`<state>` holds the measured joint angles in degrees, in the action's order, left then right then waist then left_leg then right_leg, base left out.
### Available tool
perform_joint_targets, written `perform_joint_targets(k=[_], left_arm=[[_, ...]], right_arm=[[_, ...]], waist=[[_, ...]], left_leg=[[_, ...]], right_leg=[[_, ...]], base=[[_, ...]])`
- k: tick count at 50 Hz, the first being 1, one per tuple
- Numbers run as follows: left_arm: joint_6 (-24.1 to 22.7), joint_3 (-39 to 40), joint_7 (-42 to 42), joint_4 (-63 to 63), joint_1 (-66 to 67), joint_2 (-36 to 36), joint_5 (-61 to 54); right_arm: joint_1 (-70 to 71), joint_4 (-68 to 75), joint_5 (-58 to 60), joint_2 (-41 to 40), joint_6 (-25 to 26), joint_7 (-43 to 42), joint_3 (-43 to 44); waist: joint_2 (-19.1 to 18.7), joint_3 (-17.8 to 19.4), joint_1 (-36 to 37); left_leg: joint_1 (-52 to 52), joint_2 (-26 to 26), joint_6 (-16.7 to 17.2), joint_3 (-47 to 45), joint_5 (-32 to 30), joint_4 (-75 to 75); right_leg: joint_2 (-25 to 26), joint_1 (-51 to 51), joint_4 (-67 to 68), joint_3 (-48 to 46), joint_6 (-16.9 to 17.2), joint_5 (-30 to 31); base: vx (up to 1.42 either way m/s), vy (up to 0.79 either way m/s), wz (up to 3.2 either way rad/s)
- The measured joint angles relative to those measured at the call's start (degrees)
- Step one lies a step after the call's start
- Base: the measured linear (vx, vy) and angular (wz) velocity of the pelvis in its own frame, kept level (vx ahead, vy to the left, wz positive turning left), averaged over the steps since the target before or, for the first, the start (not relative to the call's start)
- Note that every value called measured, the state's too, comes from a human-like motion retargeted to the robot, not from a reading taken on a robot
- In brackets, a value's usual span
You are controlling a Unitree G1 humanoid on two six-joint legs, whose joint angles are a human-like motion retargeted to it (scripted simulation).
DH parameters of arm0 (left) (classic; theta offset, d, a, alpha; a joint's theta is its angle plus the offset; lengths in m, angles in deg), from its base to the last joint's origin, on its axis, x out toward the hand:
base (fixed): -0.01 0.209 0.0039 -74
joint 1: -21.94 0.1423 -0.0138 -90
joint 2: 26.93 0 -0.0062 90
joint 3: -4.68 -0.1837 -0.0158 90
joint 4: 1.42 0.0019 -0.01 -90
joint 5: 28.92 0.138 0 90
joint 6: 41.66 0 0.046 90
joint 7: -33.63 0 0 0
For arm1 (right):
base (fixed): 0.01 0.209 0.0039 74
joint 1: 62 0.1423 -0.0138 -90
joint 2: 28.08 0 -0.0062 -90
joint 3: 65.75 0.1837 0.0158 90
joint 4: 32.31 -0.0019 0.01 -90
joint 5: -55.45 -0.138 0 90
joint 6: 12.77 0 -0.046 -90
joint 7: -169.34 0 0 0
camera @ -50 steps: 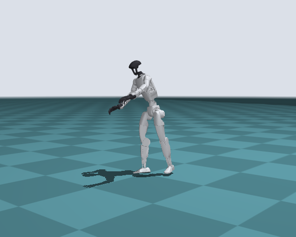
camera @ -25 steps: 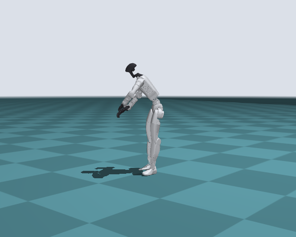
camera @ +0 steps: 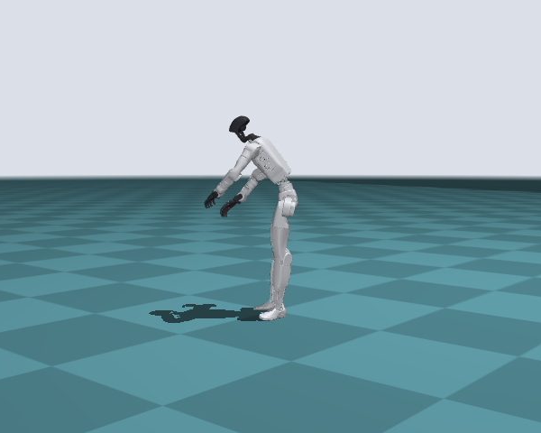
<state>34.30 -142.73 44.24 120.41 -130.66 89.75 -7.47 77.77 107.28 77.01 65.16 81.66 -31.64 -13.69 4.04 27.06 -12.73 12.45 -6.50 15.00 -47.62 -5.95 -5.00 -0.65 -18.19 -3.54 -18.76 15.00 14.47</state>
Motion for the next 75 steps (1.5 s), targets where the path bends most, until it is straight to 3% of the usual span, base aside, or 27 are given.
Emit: perform_joint_targets(k=[4, 7, 12, 17, 20, 28, 32, 35, 39, 44, 50, 53, 57, 64, 67, 72, 75], left_arm=[[-4.81, -7.10, 11.27, -12.99, -1.45, 3.64, 12.12], [-5.06, -7.91, 14.49, -12.06, -2.87, 8.13, 15.34], [0.69, -3.11, 3.22, 7.98, -5.56, 12.58, 7.93], [9.37, 1.03, 3.11, 36.30, -12.62, 10.59, 9.57], [9.70, 1.40, 1.99, 40.26, -14.48, 8.29, 9.06], [-1.20, -12.26, 4.37, 12.89, -5.47, -0.01, 12.40], [-5.46, -15.17, 5.67, 4.28, -3.96, 0.23, 14.37], [-3.53, -13.11, 8.39, 7.55, -5.63, 4.17, 17.19], [2.57, -8.68, 3.77, 22.46, -11.17, 7.64, 17.12], [7.22, -9.00, 6.64, 34.26, -18.80, 4.44, 19.21], [1.28, -18.68, 11.50, 13.63, -19.86, -1.64, 19.97], [-2.41, -18.85, 15.18, 1.42, -17.14, -1.35, 20.22], [-2.93, -11.29, 18.95, -3.10, -8.80, 3.64, 17.01], [2.61, 24.25, 15.25, 12.68, 16.45, 6.68, -11.11], [6.74, 35.48, 15.40, 23.99, 22.67, 5.88, -21.38], [14.11, 45.14, 11.42, 43.87, 25.63, 3.83, -33.00], [15.12, 45.31, 8.40, 45.93, 24.33, 1.84, -32.57]], right_arm=[[-0.53, -1.40, 1.83, -0.88, -1.52, -2.92, -0.37], [-0.85, -2.52, 2.27, -0.82, -2.25, -4.32, -1.09], [-1.26, -3.42, 1.86, 0.18, -1.65, -2.91, -3.25], [-0.93, -3.40, 1.38, 1.04, -1.85, -2.63, -4.28], [-0.67, -3.72, 1.17, 1.60, -1.77, -2.28, -3.93], [-1.35, -3.15, 0.49, 2.61, -2.13, -3.11, -2.11], [-1.75, -3.34, 0.55, 2.09, -2.62, -3.48, -0.87], [-1.55, -3.62, 0.97, 1.78, -2.95, -3.45, -1.16], [-0.48, -4.05, 3.24, 2.15, -2.18, -2.12, -3.87], [-0.17, -4.57, 3.44, 2.92, -2.39, -1.71, -5.62], [-0.66, -4.18, 3.21, 4.37, -2.39, -1.13, -4.93], [-1.12, -4.44, 3.45, 4.23, -2.66, -1.40, -3.39], [-1.62, -5.09, 4.05, 3.90, -2.69, -2.13, -1.31], [-3.35, -6.40, 3.51, 5.05, -1.00, -2.88, 1.20], [-4.07, -8.06, 2.02, 6.40, -0.42, -3.52, 1.96], [-3.60, -11.01, -0.39, 8.84, 0.74, -2.19, 1.24], [-2.46, -12.31, 0.06, 9.67, 1.23, -1.91, 0.28]], waist=[[0.51, 0.66, -0.48], [0.92, 0.62, -0.13], [0.99, -0.49, -0.31], [0.89, -1.19, -1.88], [0.56, -1.01, -2.64], [-1.47, 0.03, -4.15], [-1.62, 0.82, -5.20], [-0.92, 1.48, -5.67], [-0.01, 1.51, -6.42], [-0.27, 0.59, -6.86], [-2.07, 0.71, -6.45], [-2.28, 1.39, -6.30], [-2.05, 2.13, -5.26], [-3.02, 1.82, -1.80], [-3.85, 1.66, -0.75], [-4.59, 1.96, -0.64], [-4.39, 2.43, -1.12]], left_leg=[[-1.38, 0.06, 0.00, -0.31, 0.41, 0.00], [-1.93, 0.01, 0.00, -0.95, 0.50, 0.00], [-1.62, -0.12, 0.00, -1.76, 0.21, 0.00], [-0.05, -0.24, 0.00, -1.41, -0.34, 0.00], [0.75, -0.35, 0.00, -0.83, -0.59, 0.00], [1.07, -0.66, 0.00, 1.55, -0.63, 0.00], [1.03, -0.30, 0.00, 2.27, -0.22, 0.00], [0.82, 0.18, 0.00, 2.11, 0.09, 0.00], [1.14, 0.51, 0.00, 1.20, 0.03, 0.00], [2.20, -0.14, 0.00, 0.20, -0.66, 0.00], [1.94, -0.81, 0.00, 0.20, -0.70, 0.00], [0.90, -0.63, 0.00, 0.00, -0.24, 0.00], [-0.93, -0.12, 0.00, -1.14, 0.53, 0.00], [-3.06, 0.10, 0.00, -3.54, 0.94, 0.00], [-3.09, -0.09, 0.00, -3.71, 0.79, 0.00], [-2.14, -0.15, 0.00, -2.65, 0.42, 0.00], [-0.80, -0.16, 0.00, -1.19, 0.07, 0.00]], right_leg=[[-0.23, 0.97, 0.51, 0.31, 0.00, -0.73], [-0.17, 1.16, 0.58, 0.94, 0.00, -0.91], [0.13, 0.45, 0.60, 1.55, 0.00, -0.74], [0.43, -1.00, 0.73, 0.85, 0.00, -0.37], [0.59, -1.51, 0.70, 0.11, 0.00, -0.24], [0.50, -0.89, 1.09, -1.96, 0.00, -1.13], [-0.34, -0.83, 1.89, -2.01, 0.00, -1.73], [-1.04, -0.86, 2.30, -1.37, 0.00, -1.90], [-1.15, -1.44, 1.96, -0.39, 0.00, -1.41], [0.27, -2.49, 0.69, -0.19, 0.00, -0.07], [1.01, -2.52, 0.98, -0.64, 0.00, -0.10], [0.55, -1.84, 1.66, -0.27, 0.00, -0.91], [-0.16, -0.61, 1.96, 1.12, 0.00, -1.83], [-0.07, 0.70, 1.19, 3.59, 0.00, -1.91], [0.20, 0.54, 1.25, 3.88, 0.00, -1.86], [0.12, -0.14, 1.53, 3.20, 0.00, -2.08], [-0.13, -0.89, 1.62, 2.06, 0.00, -2.35]], base=[[0.09, 0.00, -0.07], [0.04, -0.03, -0.20], [-0.01, -0.02, -0.09], [-0.07, -0.04, 0.06], [-0.04, -0.04, 0.18], [0.04, -0.03, 0.27], [0.06, 0.06, 0.18], [0.01, 0.08, -0.03], [-0.07, 0.03, -0.20], [-0.09, -0.07, -0.20], [0.01, -0.03, -0.03], [0.09, 0.05, -0.06], [0.10, 0.07, -0.25], [0.06, 0.00, -0.31], [0.03, -0.06, -0.06], [0.00, -0.05, 0.18], [-0.02, -0.05, 0.42]])
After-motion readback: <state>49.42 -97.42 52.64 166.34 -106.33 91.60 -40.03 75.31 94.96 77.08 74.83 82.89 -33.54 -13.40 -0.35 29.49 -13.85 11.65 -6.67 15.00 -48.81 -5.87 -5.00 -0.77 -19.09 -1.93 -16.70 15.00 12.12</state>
